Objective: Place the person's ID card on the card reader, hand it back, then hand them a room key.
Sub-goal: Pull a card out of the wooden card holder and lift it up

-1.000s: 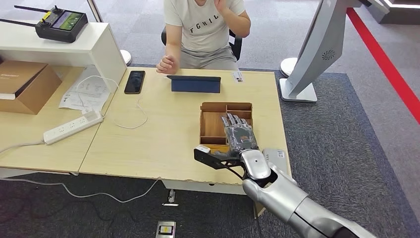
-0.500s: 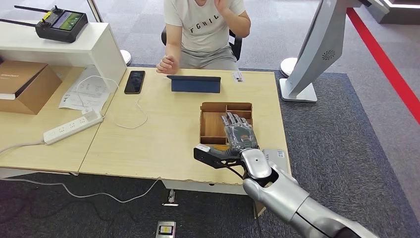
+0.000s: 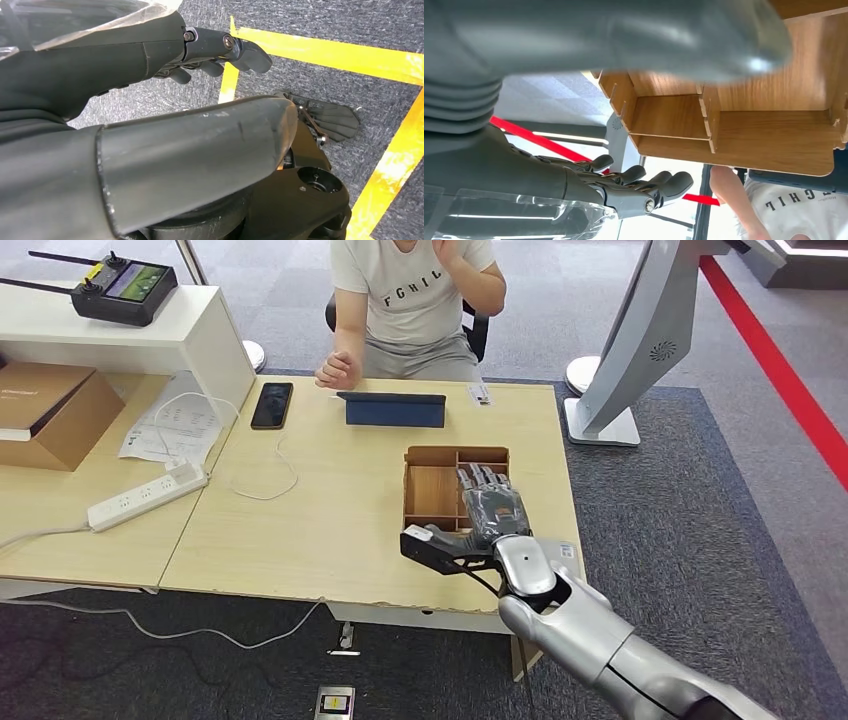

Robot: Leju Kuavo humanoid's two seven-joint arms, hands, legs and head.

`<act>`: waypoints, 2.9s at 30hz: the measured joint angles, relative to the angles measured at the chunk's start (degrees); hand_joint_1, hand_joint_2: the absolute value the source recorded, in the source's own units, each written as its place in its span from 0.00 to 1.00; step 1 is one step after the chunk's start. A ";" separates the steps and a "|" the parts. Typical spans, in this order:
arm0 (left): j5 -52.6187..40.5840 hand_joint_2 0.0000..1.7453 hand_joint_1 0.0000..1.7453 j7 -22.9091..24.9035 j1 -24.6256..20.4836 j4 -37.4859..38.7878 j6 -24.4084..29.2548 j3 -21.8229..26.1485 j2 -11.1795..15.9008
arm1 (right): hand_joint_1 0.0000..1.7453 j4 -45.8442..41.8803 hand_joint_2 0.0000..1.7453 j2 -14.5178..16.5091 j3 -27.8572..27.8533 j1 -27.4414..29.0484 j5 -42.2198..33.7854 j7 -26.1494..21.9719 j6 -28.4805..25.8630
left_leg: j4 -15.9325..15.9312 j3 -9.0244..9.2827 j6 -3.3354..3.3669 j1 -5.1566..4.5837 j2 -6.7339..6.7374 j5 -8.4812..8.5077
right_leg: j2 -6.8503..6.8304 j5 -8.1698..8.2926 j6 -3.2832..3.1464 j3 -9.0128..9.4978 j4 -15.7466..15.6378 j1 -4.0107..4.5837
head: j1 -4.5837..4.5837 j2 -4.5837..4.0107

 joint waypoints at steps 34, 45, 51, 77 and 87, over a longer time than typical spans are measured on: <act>0.02 0.00 0.00 0.71 0.00 0.00 1.55 0.00 0.00 | 0.00 3.53 1.00 -2.57 -1.41 0.70 1.49 -1.03 -1.84 | 0.00 -0.01 0.00 0.00 0.00 0.00 | 0.00 0.00 0.00 -0.01 0.00 0.00 | 0.01 0.00; 0.02 0.00 0.00 0.69 0.00 0.00 2.16 0.00 0.00 | 0.00 5.22 1.00 -2.66 -1.38 0.70 1.39 -0.96 -2.49 | 0.00 -0.02 0.00 0.00 0.00 0.00 | 0.00 0.00 0.00 -0.01 0.00 0.00 | 0.01 0.00; 0.02 0.00 0.00 1.40 0.00 0.00 2.58 0.00 0.00 | 0.00 5.64 1.00 -2.73 -1.33 0.70 0.87 -1.05 -2.67 | 0.00 -0.02 0.00 0.00 0.00 0.00 | 0.00 0.00 0.00 -0.01 0.00 0.00 | 0.01 0.00; 0.02 0.00 0.00 2.89 -0.01 -0.02 5.02 0.00 -0.28 | 0.00 5.54 1.00 -2.73 -1.24 0.70 -0.91 -1.11 -2.84 | 0.00 -0.02 0.00 0.00 0.00 0.00 | 0.00 0.00 0.00 0.00 0.00 0.00 | 0.00 0.00; 0.02 0.00 0.00 2.31 -0.01 -0.02 5.05 0.00 -0.39 | 1.00 5.53 1.00 -2.73 -1.20 0.70 -0.92 -0.77 -2.67 | 0.00 -0.02 0.00 0.00 0.00 0.00 | 0.00 0.00 0.00 -0.01 0.00 0.00 | 0.00 0.00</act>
